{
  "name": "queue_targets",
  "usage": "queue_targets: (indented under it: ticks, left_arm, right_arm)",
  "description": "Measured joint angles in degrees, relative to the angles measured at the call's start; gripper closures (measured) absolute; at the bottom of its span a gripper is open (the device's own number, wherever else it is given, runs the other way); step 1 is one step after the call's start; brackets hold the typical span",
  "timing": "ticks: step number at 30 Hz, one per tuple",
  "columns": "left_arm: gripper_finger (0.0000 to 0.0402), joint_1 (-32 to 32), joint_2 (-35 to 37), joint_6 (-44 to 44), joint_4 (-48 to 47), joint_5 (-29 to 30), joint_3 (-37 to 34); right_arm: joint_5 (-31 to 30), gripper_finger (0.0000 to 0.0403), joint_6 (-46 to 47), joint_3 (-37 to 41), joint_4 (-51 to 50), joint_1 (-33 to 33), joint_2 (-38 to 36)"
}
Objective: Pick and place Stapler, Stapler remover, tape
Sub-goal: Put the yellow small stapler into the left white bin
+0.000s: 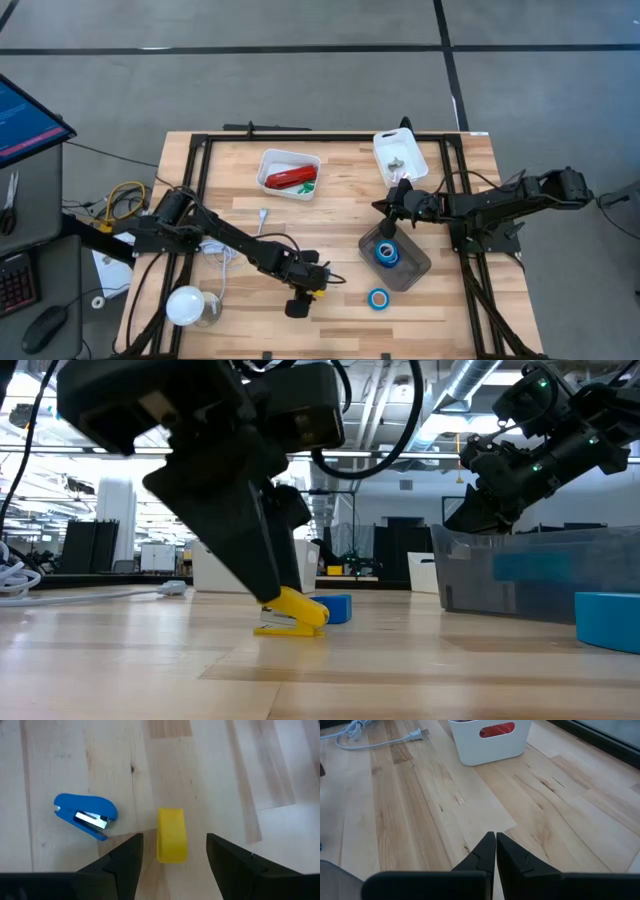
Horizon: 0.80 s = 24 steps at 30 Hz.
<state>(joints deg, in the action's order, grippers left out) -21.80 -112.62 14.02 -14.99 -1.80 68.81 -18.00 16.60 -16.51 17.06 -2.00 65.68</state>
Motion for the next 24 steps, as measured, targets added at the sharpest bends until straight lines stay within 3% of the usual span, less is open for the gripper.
queue_targets:
  ticks: [12, 24]
  left_arm:
    - [0.0203, 0.0, 0.0, 3.5, 2.8, 1.8, -3.2]
    - [0.0274, 0.1, 0.1, 6.9, 5.5, 1.7, -4.1]
  right_arm:
    - [0.0, 0.0395, 0.0, 0.0, 0.0, 0.0, 0.0]
    - [0.0, 0.0395, 0.0, 0.0, 0.0, 0.0, 0.0]
